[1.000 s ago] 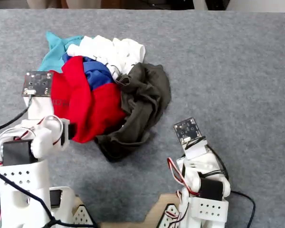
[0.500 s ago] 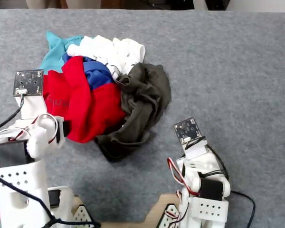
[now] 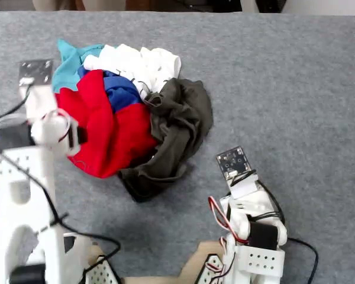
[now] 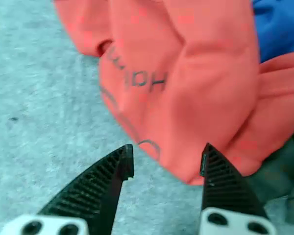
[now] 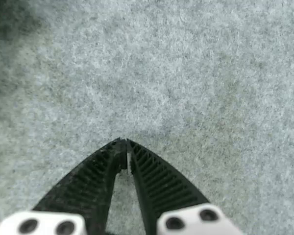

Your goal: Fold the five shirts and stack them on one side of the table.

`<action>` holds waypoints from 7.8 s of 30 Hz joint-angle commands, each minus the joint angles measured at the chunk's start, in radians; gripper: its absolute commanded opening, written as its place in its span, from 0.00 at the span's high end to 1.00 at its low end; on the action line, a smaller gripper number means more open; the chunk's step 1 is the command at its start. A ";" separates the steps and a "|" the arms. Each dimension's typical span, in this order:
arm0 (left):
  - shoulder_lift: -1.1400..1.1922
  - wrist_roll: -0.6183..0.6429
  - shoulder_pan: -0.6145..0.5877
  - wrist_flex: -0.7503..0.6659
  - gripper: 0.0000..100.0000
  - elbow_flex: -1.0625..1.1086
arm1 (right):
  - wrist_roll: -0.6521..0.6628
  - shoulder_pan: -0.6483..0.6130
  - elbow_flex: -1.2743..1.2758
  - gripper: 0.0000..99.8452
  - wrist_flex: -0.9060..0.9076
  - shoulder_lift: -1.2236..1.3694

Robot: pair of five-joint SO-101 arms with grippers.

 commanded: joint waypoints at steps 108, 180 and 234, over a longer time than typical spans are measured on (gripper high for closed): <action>0.545 0.118 -0.563 0.265 0.67 -0.724 | -0.155 -0.541 -0.848 0.81 -0.454 0.852; 0.036 0.048 -0.410 0.318 0.73 -0.428 | 0.066 -0.521 -1.837 0.81 0.104 1.817; -0.398 0.164 -0.295 -0.201 0.72 0.445 | 0.078 -0.473 -3.217 0.79 0.493 2.936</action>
